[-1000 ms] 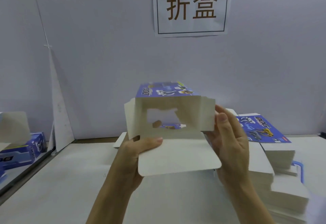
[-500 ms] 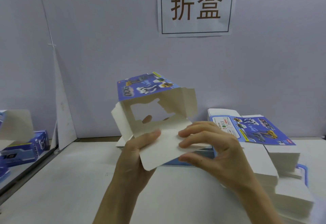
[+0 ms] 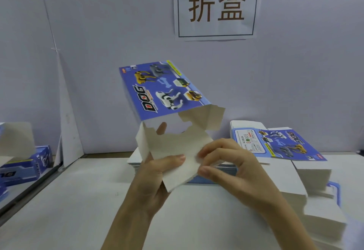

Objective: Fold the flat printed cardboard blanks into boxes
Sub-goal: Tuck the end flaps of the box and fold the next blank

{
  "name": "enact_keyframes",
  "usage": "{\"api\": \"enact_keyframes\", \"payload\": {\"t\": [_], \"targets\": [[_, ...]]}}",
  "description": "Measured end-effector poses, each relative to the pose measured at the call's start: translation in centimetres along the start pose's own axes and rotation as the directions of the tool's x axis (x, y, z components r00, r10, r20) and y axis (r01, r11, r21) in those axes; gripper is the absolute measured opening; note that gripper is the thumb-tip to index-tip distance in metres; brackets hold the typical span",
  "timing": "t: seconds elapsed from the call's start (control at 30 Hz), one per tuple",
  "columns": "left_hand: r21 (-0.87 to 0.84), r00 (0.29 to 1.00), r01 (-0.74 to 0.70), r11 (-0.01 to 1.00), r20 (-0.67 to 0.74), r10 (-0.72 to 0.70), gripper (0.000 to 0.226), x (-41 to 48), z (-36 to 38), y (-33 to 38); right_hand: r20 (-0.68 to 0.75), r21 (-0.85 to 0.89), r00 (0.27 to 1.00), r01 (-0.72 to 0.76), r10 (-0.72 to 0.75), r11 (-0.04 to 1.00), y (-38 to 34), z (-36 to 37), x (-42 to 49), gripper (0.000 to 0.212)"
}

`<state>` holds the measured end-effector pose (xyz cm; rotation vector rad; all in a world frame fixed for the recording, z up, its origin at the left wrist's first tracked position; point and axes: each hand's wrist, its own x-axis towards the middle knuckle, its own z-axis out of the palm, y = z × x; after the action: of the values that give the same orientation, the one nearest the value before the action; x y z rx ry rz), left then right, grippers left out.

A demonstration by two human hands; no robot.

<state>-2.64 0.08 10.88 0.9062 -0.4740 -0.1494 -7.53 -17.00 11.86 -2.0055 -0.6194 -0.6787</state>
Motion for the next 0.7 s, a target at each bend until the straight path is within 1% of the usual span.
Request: {"api": "enact_keyframes", "payload": {"t": [0.07, 0.1, 0.17, 0.23, 0.3, 0.33, 0.4, 0.47, 0.53, 0.6, 0.7], "targets": [[-0.006, 1.0, 0.0, 1.0, -0.03, 0.0, 0.079, 0.2, -0.3, 0.1, 0.064, 0.014, 0.997, -0.032, 0.031, 0.999, -0.1, 0.0, -0.1, 0.004], [-0.01, 0.999, 0.012, 1.0, -0.037, -0.012, 0.077, 0.3, -0.4, 0.0, 0.071, 0.014, 0.997, -0.038, 0.037, 0.999, -0.1, 0.1, -0.1, 0.005], [-0.003, 0.999, 0.035, 0.999, -0.034, -0.035, 0.069, 0.3, -0.4, -0.2, 0.036, -0.006, 0.999, -0.036, 0.036, 0.999, 0.0, 0.4, 0.0, 0.006], [0.054, 0.998, 0.059, 0.997, -0.033, -0.057, 0.058, 0.2, -0.2, -0.4, -0.015, -0.025, 0.999, -0.053, 0.052, 0.998, 0.1, 0.9, 0.2, 0.011], [0.104, 0.998, 0.052, 0.993, -0.027, -0.05, 0.052, 0.3, -0.4, -0.4, -0.041, -0.03, 0.996, -0.085, 0.084, 0.996, 0.1, 1.3, 0.3, 0.017], [0.111, 0.999, 0.043, 0.993, -0.019, -0.041, 0.048, 0.4, -0.6, -0.2, -0.028, -0.032, 0.996, -0.091, 0.09, 0.995, 0.1, 1.3, 0.3, 0.019], [0.085, 0.999, 0.039, 0.996, 0.019, -0.041, 0.041, 0.5, -1.0, 0.3, 0.065, -0.049, 0.994, -0.082, 0.086, 0.995, -0.1, 1.2, 0.2, 0.018], [0.07, 0.997, 0.057, 0.996, 0.045, -0.06, 0.041, 0.5, -1.1, 0.4, 0.141, -0.081, 0.987, -0.067, 0.078, 0.994, -0.3, 1.1, 0.2, 0.018], [0.094, 0.996, 0.081, 0.992, 0.037, -0.085, 0.046, 0.4, -1.0, 0.0, 0.098, -0.106, 0.991, -0.079, 0.089, 0.991, -0.2, 1.0, 0.2, 0.019], [0.118, 0.997, 0.081, 0.99, 0.007, -0.083, 0.036, 0.3, -0.7, -0.3, 0.027, -0.117, 0.994, -0.1, 0.104, 0.988, -0.1, 1.3, 0.2, 0.014], [0.107, 0.997, 0.066, 0.992, -0.046, -0.061, 0.033, 0.6, -0.8, -0.1, -0.04, -0.123, 0.997, -0.068, 0.064, 0.99, 0.2, 2.3, 0.3, 0.005]]}}
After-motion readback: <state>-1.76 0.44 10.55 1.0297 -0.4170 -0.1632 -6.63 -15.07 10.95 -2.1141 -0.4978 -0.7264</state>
